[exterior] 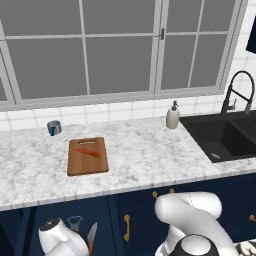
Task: Place the appropriate cutting tool for cutting the carrot skin on the cutting board.
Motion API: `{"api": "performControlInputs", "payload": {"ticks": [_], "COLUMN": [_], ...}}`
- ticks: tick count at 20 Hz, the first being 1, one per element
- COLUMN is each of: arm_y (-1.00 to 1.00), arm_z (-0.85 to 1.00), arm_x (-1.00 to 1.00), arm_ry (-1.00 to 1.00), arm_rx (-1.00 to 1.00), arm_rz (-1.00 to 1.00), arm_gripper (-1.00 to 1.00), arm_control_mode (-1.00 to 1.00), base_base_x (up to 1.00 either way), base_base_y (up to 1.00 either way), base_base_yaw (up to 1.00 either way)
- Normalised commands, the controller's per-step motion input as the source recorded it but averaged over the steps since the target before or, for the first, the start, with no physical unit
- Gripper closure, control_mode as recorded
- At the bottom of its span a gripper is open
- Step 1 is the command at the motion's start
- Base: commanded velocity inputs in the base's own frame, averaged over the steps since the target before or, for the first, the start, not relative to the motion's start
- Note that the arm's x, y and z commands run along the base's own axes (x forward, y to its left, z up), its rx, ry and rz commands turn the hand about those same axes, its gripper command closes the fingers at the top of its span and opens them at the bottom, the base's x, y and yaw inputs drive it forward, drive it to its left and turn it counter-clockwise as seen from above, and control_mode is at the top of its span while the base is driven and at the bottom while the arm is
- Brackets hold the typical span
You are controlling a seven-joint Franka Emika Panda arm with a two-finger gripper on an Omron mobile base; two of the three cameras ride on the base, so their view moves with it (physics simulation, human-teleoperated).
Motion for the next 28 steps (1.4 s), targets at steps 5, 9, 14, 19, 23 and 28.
{"api": "performControlInputs", "payload": {"ticks": [5, 9, 14, 19, 23, 28], "arm_y": [-0.04, -0.20, -0.18, -0.01, 0.04, 0.03], "arm_z": [0.26, 0.19, 0.01, 0.00, 0.00, -0.03], "arm_x": [0.39, 0.85, 0.87, 0.46, 0.21, 0.24], "arm_ry": [0.00, 0.00, -0.01, -0.03, -0.03, -0.12], "arm_rx": [0.00, 0.00, 0.00, -0.01, 0.00, 0.00], "arm_rz": [0.00, 0.00, 0.00, 0.00, 0.00, 0.00], "arm_gripper": [-1.00, -1.00, -1.00, -1.00, -1.00, -1.00], "arm_control_mode": [-1.00, -1.00, -1.00, -1.00, -1.00, -1.00], "base_base_x": [0.00, 0.00, 0.00, 0.00, 0.00, 0.00], "base_base_y": [0.00, 0.00, 0.00, 0.00, 0.00, 0.00], "base_base_yaw": [0.00, 0.00, 0.00, 0.00, 0.00, 0.00]}}
